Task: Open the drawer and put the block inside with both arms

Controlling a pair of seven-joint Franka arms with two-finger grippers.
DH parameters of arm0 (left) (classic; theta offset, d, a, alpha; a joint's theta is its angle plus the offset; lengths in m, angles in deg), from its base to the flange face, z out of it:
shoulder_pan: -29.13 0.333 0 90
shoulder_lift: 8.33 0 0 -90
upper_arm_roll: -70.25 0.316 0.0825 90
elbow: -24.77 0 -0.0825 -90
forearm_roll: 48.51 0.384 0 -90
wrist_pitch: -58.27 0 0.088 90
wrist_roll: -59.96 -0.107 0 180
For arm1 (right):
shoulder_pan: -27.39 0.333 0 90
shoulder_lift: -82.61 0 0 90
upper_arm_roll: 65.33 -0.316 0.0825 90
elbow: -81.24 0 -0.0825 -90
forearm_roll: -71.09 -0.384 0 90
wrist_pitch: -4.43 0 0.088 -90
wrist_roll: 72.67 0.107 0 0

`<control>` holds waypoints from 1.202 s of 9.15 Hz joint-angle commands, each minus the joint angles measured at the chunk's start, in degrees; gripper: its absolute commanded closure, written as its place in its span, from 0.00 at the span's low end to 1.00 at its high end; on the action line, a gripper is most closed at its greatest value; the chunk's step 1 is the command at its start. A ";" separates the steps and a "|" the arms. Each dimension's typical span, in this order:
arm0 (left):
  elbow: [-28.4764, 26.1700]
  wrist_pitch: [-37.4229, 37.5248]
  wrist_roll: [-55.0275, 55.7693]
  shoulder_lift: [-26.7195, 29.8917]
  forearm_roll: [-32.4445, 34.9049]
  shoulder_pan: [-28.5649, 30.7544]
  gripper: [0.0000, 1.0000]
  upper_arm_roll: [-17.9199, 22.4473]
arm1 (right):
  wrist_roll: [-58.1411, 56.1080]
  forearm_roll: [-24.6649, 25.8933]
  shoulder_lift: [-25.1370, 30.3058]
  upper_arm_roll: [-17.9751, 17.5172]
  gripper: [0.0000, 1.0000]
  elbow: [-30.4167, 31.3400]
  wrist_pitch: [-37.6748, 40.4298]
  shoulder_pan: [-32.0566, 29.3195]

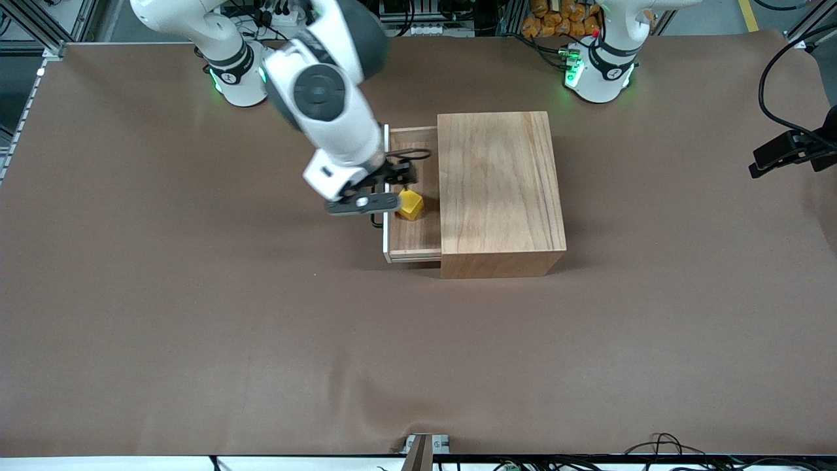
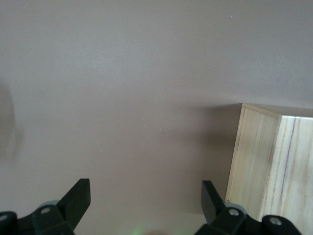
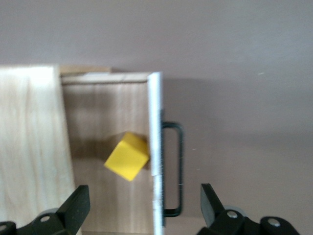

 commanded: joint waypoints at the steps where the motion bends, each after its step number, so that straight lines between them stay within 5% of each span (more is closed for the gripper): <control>1: -0.97 -1.02 0.81 0.72 -2.47 -0.65 0.00 0.67 | -4.03 3.82 3.84 -0.84 0.00 1.36 4.16 -7.45; 7: -0.53 -0.94 -0.68 0.28 -2.39 -0.38 0.00 0.05 | -34.94 4.10 15.43 -0.84 0.00 5.47 10.95 -35.30; 11: -0.44 -0.76 -0.68 0.11 -2.31 -0.65 0.00 -0.04 | -40.19 9.72 27.13 -0.84 0.00 10.59 16.90 -41.06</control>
